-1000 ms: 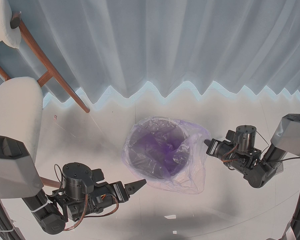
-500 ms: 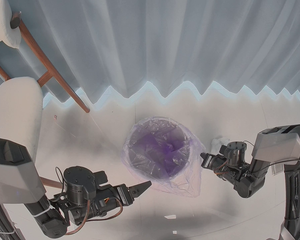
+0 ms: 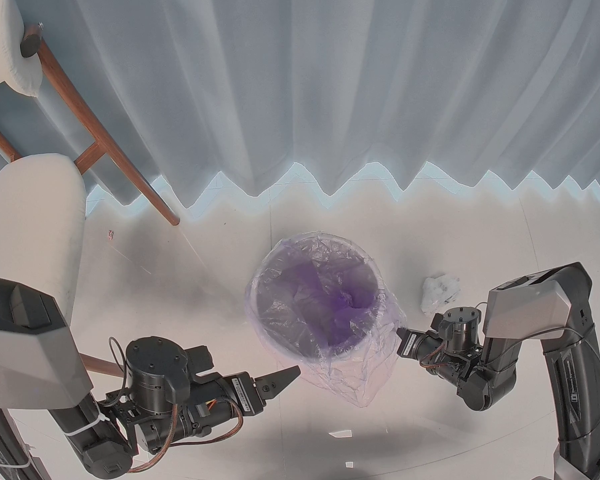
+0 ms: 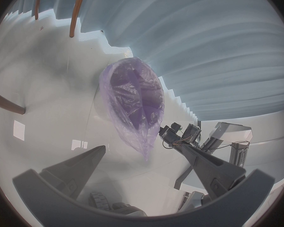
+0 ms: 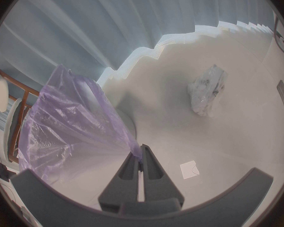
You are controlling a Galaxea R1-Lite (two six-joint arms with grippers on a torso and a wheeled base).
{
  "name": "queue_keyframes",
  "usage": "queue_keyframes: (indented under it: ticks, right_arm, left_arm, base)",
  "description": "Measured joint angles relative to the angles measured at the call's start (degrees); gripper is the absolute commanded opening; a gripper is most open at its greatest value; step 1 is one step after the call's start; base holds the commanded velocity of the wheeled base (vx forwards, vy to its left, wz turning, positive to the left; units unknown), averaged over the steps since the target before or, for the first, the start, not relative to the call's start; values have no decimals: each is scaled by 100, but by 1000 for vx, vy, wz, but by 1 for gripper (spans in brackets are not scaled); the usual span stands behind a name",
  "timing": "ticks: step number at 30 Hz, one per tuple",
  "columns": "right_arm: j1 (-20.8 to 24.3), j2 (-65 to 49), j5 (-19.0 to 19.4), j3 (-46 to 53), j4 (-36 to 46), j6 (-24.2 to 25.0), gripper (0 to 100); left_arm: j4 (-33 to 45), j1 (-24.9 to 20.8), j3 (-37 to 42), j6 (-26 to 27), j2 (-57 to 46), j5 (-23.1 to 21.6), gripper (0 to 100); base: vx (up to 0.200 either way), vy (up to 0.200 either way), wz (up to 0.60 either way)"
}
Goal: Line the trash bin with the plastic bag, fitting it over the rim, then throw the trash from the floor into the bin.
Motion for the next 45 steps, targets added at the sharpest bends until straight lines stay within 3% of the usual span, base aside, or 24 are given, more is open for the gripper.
queue_keyframes:
  ticks: [6, 7, 17, 28, 32, 35, 40, 45]
  right_arm:
    - [0, 91, 0, 9, -110, -57, 0]
    - [0, 100, 0, 12, -126, -68, 100]
    - [50, -284, -116, 527, -362, 162, 100]
    - [121, -1930, -204, 2736, -750, 402, 100]
    - [88, -2793, -395, 3339, -764, 439, 100]
    - [20, -3504, -877, 3661, -712, 505, 100]
    - [-83, -4502, -1386, 3874, -257, 613, 100]
    - [-133, -5574, -1558, 3918, 1048, 650, 100]
  left_arm:
    - [-284, 10, 138, 6, -16, 218, 100]
    - [-358, 10, 166, 6, -21, 229, 100]
    - [-742, 10, 560, 61, -129, 282, 100]
    - [-725, -1, 767, 52, -222, 533, 100]
    - [-739, 41, 789, 22, -123, 581, 100]
    - [-758, 115, 724, -21, 56, 603, 100]
    - [-764, 243, 413, -71, 444, 606, 100]
    - [-697, 341, -35, -77, 844, 599, 100]
  base:
    - [0, 0, 0]
    - [0, 0, 0]
    - [0, 0, 0]
    - [0, 0, 0]
    - [0, 0, 0]
    - [0, 0, 0]
    - [0, 0, 0]
    - [0, 0, 0]
